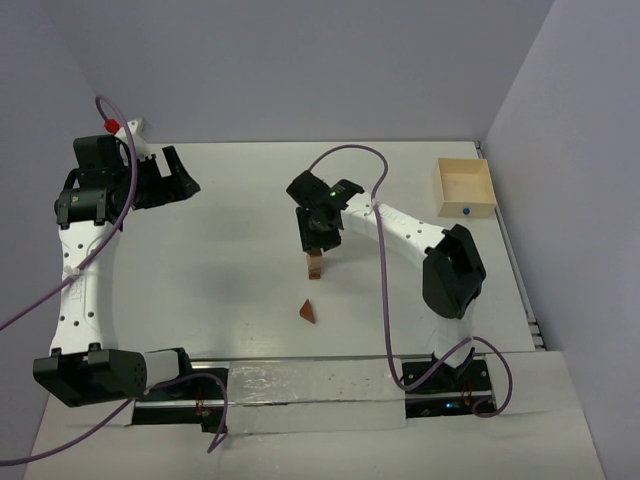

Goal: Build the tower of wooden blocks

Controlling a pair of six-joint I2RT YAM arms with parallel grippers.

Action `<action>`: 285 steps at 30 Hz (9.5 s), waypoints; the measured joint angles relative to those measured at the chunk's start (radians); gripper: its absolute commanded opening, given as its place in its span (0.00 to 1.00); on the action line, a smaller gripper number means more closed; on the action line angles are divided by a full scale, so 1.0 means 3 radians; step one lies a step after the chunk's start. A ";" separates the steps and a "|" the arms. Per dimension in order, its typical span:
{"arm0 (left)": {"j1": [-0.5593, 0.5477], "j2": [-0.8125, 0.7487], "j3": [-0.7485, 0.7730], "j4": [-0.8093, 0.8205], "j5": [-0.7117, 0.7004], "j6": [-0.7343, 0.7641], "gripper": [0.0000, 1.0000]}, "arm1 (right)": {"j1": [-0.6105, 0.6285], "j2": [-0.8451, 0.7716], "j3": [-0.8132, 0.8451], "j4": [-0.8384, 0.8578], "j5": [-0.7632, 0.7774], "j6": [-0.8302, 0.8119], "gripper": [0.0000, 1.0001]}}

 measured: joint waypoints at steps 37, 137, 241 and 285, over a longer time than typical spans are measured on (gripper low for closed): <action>-0.0409 -0.0062 -0.0638 0.0308 0.0107 -0.0003 0.97 | 0.0179 -0.1592 -0.1033 0.0473 -0.0288 -0.1207 0.57; 0.0205 -0.0113 -0.0584 0.0086 0.1903 -0.0849 0.75 | 0.0955 -0.0223 0.0289 0.1749 0.0529 -0.0309 0.00; -0.2647 0.1488 0.0125 0.0091 -0.1516 -0.1903 0.00 | -0.0971 -0.1896 -0.0831 0.0766 0.1267 -0.0494 0.78; -0.2984 0.1768 0.0317 0.0077 -0.1707 -0.1894 0.30 | -0.0973 -0.2145 -0.1057 0.0774 0.1065 -0.0499 0.75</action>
